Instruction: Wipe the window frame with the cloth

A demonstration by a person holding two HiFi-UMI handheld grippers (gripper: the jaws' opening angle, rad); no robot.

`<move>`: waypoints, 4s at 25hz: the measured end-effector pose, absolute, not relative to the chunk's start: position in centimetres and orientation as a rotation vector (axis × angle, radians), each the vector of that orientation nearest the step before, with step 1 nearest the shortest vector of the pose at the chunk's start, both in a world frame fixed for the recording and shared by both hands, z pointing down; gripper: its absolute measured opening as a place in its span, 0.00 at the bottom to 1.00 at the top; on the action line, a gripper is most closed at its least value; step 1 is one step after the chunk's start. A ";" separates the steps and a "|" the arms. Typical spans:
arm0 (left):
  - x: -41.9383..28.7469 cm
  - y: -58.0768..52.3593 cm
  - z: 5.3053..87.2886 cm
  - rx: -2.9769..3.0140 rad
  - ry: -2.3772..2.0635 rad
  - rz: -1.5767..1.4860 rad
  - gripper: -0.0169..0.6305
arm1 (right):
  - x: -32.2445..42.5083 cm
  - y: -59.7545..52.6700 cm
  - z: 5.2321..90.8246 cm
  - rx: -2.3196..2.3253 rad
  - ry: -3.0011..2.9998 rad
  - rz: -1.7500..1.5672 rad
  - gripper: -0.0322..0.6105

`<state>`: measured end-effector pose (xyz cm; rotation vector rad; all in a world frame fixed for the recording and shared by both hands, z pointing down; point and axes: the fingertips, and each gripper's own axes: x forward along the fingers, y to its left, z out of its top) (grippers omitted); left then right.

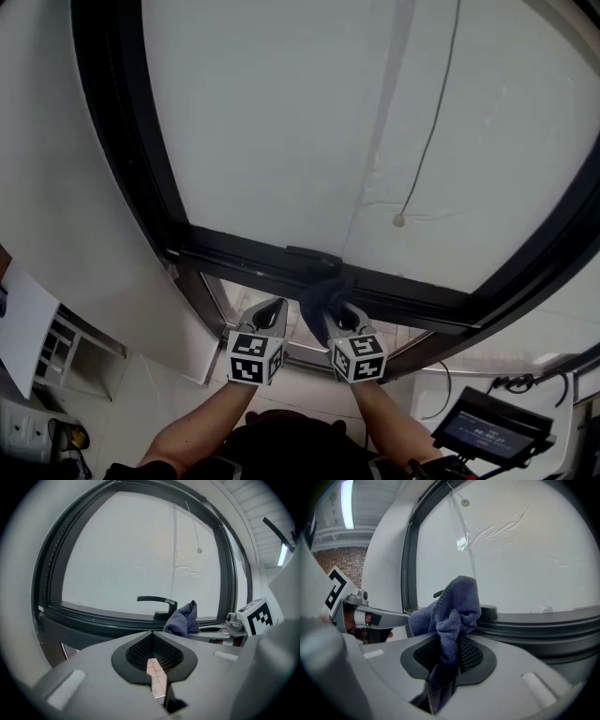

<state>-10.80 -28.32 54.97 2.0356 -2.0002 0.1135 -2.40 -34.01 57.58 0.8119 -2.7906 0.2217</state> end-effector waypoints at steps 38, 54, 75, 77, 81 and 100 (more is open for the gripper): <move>-30.0 -17.5 56.3 1.721 -2.258 0.003 0.03 | -22.0 -28.9 58.4 0.591 -2.818 0.215 0.18; -36.0 -14.3 55.3 1.640 -2.339 -0.007 0.03 | -29.7 -26.7 58.4 0.495 -2.829 0.280 0.18; -41.1 -15.3 54.8 1.506 -2.398 0.016 0.03 | -37.1 -24.3 58.0 0.421 -2.819 0.274 0.18; -41.1 -15.1 54.8 1.521 -2.385 0.030 0.03 | -37.2 -24.2 58.2 0.440 -2.814 0.286 0.18; -40.9 -14.3 54.6 1.581 -2.350 0.033 0.03 | -37.2 -24.0 57.8 0.507 -2.813 0.310 0.18; -40.1 -11.6 54.6 1.808 -2.215 0.084 0.03 | -38.6 -22.4 57.2 0.710 -2.788 0.458 0.18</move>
